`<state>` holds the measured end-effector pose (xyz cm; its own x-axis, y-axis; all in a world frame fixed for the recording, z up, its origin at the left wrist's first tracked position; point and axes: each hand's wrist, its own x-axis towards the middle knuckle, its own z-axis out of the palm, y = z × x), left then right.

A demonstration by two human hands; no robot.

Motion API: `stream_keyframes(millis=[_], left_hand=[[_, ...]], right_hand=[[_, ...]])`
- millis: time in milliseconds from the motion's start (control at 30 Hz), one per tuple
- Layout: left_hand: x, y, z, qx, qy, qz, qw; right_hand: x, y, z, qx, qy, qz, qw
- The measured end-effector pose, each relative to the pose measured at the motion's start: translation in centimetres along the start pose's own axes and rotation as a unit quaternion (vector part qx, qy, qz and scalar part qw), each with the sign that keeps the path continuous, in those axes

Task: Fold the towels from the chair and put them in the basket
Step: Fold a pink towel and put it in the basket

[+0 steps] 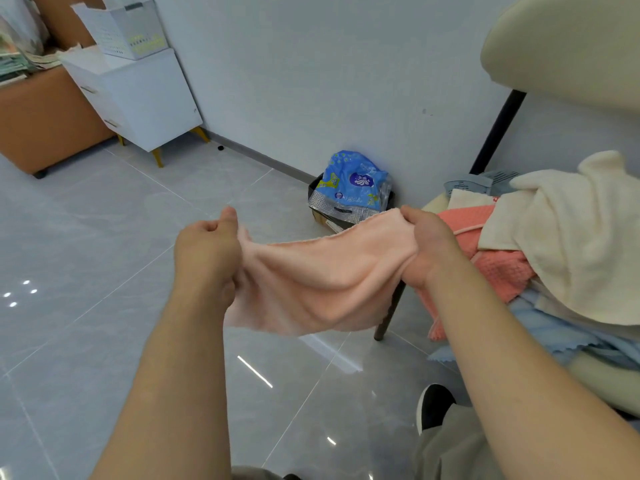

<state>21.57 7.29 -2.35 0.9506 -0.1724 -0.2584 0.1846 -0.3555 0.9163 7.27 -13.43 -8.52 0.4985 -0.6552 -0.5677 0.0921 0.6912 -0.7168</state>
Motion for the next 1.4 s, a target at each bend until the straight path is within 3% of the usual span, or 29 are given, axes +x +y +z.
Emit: stream_keyframes(millis=[100,200,333,467,700,833,1233,1400], left_hand=[[0.3,0.6,0.0,-0.238,-0.086,-0.161,0.954],[0.7,0.7,0.0,-0.333,-0.132,-0.181,0.916],[0.9,-0.2,0.7,-0.297,-0.142,-0.149,0.932],[0.4,-0.4,1.8,-0.201,-0.097,-0.076,0.972],[-1.6,-0.4,3.8,-0.122,-0.116,0.013,0.986],[-2.3,-0.4,4.3,-0.099,-0.126,0.05,0.986],[-2.6,0.1,3.9,-0.141,-0.189,0.019,0.972],[-3.0,0.1,3.4,-0.125,-0.232,0.058,0.963]], right_hand=[[-1.1,-0.7,-0.1,0.05,-0.114,0.05,0.991],[-1.1,-0.6,0.2,0.059,-0.098,0.047,0.992],[-0.7,0.4,0.9,0.022,-0.031,0.009,0.999],[-1.2,1.7,2.2,-0.043,-0.066,-0.088,0.993],[-4.2,3.4,4.4,-0.181,-0.128,-0.234,0.947],[-5.3,4.2,5.3,-0.211,-0.11,-0.314,0.919],[-5.2,4.2,5.6,-0.206,-0.148,-0.29,0.923],[-5.2,4.1,5.5,-0.171,-0.173,-0.271,0.931]])
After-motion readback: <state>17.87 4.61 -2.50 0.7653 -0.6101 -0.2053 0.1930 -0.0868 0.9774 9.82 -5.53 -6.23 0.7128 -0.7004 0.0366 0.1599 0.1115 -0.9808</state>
